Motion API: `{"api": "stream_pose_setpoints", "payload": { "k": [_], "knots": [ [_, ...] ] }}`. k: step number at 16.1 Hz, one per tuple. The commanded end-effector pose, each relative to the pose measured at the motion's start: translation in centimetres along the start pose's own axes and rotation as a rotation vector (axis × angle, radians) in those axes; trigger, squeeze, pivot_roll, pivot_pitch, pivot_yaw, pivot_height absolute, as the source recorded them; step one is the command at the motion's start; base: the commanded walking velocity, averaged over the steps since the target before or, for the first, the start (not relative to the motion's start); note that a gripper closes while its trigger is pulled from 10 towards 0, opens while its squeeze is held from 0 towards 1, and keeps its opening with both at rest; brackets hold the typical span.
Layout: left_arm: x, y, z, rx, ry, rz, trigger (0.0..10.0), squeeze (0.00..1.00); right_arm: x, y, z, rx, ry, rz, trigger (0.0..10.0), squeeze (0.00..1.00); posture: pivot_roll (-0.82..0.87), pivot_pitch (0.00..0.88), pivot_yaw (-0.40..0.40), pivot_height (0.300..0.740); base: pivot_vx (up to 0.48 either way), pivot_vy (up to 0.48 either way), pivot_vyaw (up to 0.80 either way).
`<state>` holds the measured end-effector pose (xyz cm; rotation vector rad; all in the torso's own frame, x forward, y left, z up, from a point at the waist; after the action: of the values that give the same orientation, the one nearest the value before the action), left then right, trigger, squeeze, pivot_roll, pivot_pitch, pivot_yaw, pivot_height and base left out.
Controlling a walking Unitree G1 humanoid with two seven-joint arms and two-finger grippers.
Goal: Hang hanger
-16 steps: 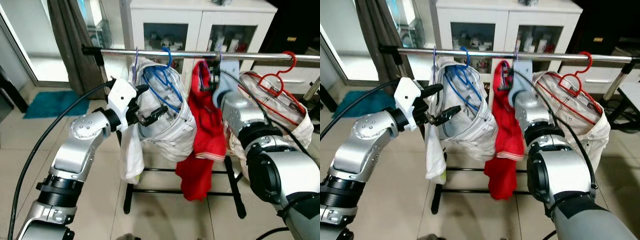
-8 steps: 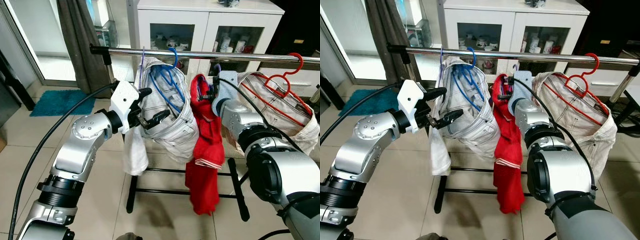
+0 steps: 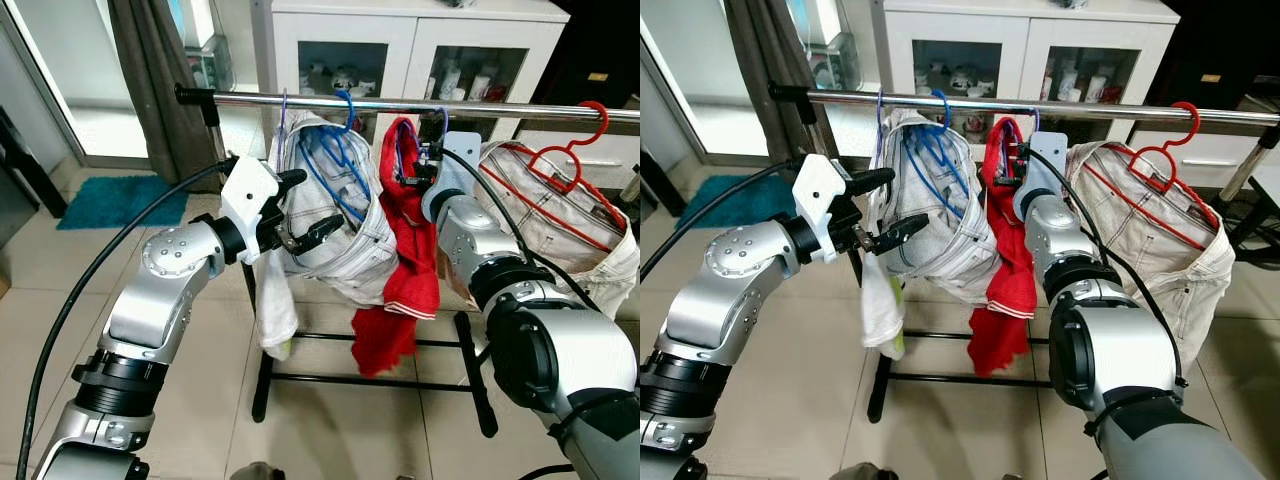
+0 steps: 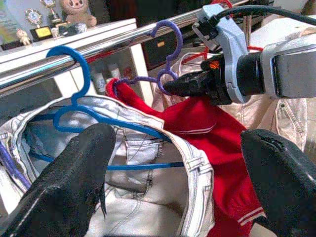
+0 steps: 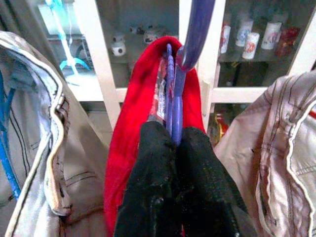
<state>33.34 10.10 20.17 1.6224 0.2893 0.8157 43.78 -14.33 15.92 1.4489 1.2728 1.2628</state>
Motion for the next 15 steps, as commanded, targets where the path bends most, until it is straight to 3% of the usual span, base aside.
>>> {"api": "stream_pose_setpoints", "payload": {
  "k": [1, 5, 8, 13, 15],
  "knots": [
    [0.5, 1.4, 0.2, -0.036, 0.013, 0.017, 10.0, 0.00, 0.5, 2.7, 0.3, -0.063, -0.006, 0.032, 10.0, 0.00, 0.01, 0.077, 0.010, 0.740, 0.000, 0.000, 0.00],
    [-0.1, 1.9, -0.1, -0.059, 0.022, 0.012, 10.0, 0.00, 0.8, 5.6, 0.4, -0.163, -0.012, 0.083, 10.0, 0.00, 0.02, 0.115, -0.001, 0.740, 0.000, 0.000, 0.00],
    [-0.5, 1.7, -0.4, -0.054, 0.022, -0.006, 10.0, 0.00, 0.5, 5.3, 0.2, -0.189, -0.011, 0.081, 10.0, 0.00, 0.02, 0.130, 0.014, 0.740, 0.000, 0.000, 0.00],
    [-0.7, 1.8, 0.0, -0.044, -0.005, 0.000, 10.0, 0.00, 0.3, 5.1, 0.5, -0.069, -0.038, -0.056, 10.0, 0.00, 0.02, 0.124, 0.013, 0.740, 0.000, 0.000, 0.00],
    [-0.9, 1.8, -0.2, -0.035, -0.014, 0.008, 10.0, 0.00, 0.4, 5.1, 0.6, -0.025, -0.045, -0.042, 10.0, 0.00, 0.03, 0.120, 0.010, 0.740, 0.000, 0.000, 0.00]
  ]
}}
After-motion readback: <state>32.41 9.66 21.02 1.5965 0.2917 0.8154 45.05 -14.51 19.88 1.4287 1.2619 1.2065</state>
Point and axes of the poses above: a point about 5 cm out from each wrist's last joint towards the gripper, its own z axis pointing out of the wrist towards the gripper, its own y axis along the axis of the wrist's last joint, x = y × z, the point moved 3 cm from there along z, pointing out of the wrist towards the gripper, and after that the axes turned 5 degrees about z, right-handed, at the moved point
